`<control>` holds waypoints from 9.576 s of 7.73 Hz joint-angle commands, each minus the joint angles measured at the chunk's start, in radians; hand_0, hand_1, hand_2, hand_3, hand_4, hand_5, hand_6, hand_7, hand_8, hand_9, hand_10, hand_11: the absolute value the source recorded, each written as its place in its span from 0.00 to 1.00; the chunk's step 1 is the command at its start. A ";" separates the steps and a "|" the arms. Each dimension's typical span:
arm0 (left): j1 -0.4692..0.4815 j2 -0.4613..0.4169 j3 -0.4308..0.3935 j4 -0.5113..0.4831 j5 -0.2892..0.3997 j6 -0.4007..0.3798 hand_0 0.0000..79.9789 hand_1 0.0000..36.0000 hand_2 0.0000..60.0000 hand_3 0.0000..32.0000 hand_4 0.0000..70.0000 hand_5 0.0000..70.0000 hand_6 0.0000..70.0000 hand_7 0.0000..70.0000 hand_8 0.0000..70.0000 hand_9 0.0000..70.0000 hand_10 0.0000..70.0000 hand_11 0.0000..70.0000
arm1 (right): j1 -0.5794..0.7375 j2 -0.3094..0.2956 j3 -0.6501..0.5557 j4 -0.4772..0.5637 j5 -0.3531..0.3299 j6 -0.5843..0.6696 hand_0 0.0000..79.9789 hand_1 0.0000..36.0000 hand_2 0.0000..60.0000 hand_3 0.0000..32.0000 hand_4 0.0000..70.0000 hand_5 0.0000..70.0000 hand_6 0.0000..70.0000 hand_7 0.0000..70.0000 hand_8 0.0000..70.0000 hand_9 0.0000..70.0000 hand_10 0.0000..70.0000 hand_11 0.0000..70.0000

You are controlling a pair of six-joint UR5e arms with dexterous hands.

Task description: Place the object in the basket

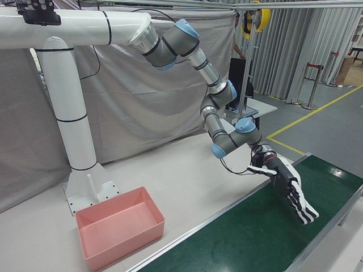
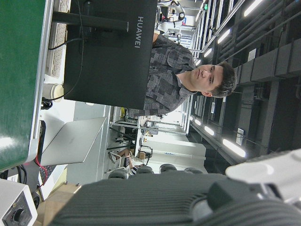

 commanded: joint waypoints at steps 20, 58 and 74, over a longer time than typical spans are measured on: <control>0.000 0.000 0.000 0.000 0.000 0.003 0.67 0.00 0.00 0.11 0.14 0.14 0.00 0.00 0.04 0.05 0.05 0.09 | 0.000 0.000 0.000 0.000 0.000 0.000 0.00 0.00 0.00 0.00 0.00 0.00 0.00 0.00 0.00 0.00 0.00 0.00; 0.232 -0.399 0.161 0.212 -0.146 0.087 0.67 0.00 0.00 0.07 0.16 0.16 0.00 0.00 0.04 0.04 0.07 0.11 | 0.002 0.000 0.006 0.000 0.000 0.002 0.00 0.00 0.00 0.00 0.00 0.00 0.00 0.00 0.00 0.00 0.00 0.00; 0.264 -0.321 -0.226 0.343 -0.100 0.077 0.71 0.64 1.00 0.00 0.71 1.00 0.98 1.00 1.00 1.00 1.00 1.00 | 0.002 0.000 0.008 0.000 0.000 0.002 0.00 0.00 0.00 0.00 0.00 0.00 0.00 0.00 0.00 0.00 0.00 0.00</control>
